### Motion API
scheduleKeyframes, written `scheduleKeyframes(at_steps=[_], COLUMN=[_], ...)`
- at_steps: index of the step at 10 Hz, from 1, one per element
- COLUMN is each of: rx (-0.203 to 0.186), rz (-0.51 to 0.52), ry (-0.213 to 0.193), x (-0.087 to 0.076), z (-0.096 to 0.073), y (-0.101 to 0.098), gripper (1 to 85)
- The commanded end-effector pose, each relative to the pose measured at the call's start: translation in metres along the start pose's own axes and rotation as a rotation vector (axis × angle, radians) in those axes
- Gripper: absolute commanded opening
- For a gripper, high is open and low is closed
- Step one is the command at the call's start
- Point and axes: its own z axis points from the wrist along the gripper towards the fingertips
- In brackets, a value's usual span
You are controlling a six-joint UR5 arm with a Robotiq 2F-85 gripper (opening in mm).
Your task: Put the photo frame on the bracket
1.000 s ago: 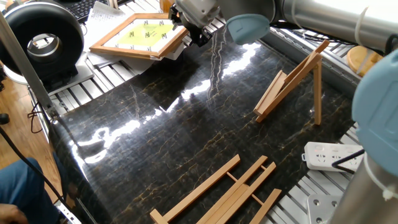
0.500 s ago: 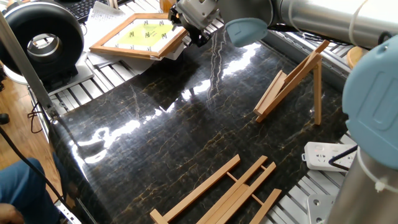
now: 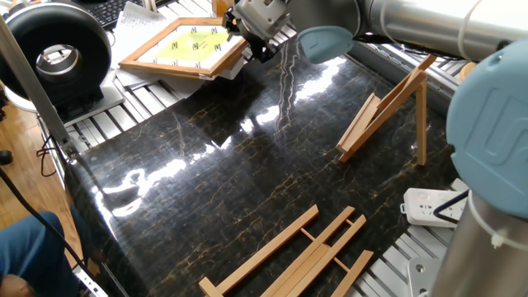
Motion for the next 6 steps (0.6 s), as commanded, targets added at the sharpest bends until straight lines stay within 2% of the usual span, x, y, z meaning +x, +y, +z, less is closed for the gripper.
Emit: scheduleKeyframes(at_steps=[1, 6], rx=[0.011, 0.019], rz=[0.016, 0.025], ry=[-0.015, -0.028], x=[0.000, -0.005], z=[0.007, 0.017], y=[-0.006, -0.010], gripper=[62.0, 61.3])
